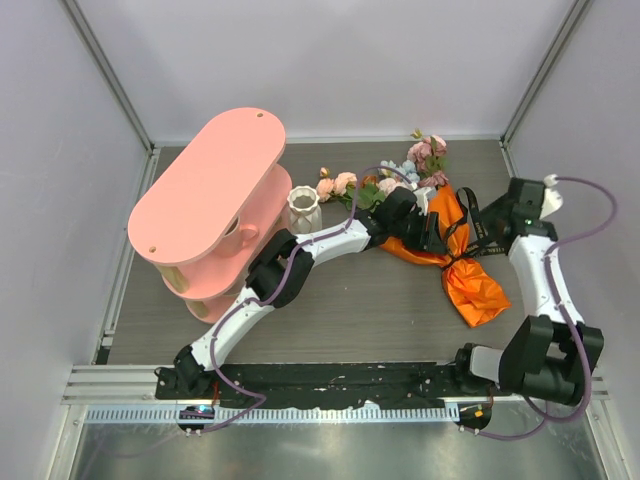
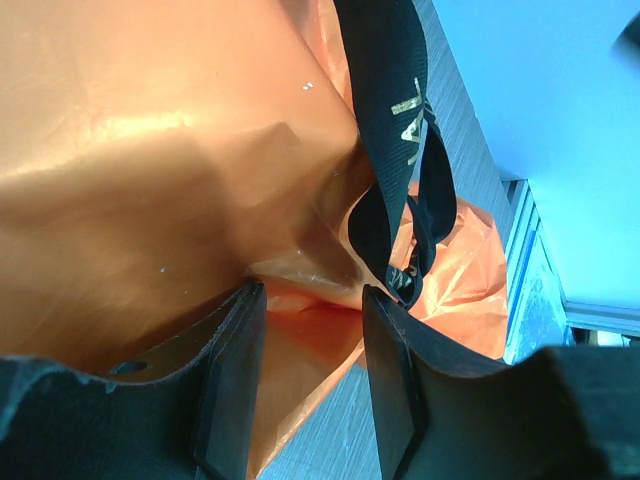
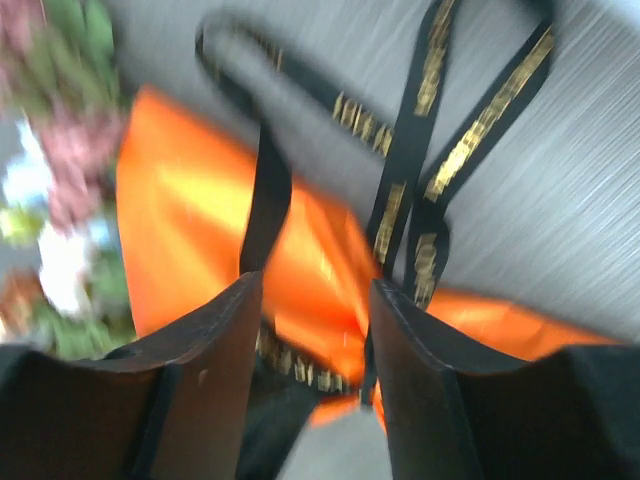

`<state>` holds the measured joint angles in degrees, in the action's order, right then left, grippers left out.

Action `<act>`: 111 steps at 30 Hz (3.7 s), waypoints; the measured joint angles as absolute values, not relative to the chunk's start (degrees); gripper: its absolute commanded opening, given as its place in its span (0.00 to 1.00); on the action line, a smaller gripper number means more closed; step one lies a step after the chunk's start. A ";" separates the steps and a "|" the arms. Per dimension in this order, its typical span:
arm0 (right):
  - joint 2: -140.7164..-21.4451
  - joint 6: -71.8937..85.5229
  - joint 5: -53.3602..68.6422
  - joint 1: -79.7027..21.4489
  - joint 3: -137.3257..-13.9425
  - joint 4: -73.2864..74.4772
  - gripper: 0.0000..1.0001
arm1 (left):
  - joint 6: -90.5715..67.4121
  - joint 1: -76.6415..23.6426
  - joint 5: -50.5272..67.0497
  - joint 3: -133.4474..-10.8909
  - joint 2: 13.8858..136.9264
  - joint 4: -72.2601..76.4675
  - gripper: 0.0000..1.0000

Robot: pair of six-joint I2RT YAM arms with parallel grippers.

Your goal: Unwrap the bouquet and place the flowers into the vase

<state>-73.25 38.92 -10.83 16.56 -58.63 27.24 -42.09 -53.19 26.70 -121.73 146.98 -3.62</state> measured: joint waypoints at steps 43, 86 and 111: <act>-69.21 31.62 -8.05 1.80 -38.59 22.72 0.21 | -43.57 -53.15 26.98 -124.44 148.57 -4.73 0.44; -58.76 40.82 -7.33 2.70 -43.92 29.17 0.01 | -48.10 -52.82 26.24 -131.79 152.29 -7.05 0.27; -56.01 37.56 -10.26 2.72 -37.65 29.04 0.05 | -47.20 -52.73 26.76 -123.11 148.27 -7.25 0.38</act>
<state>-56.01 37.56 -10.26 2.72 -37.65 29.04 -47.20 -52.73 26.76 -123.11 148.27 -7.25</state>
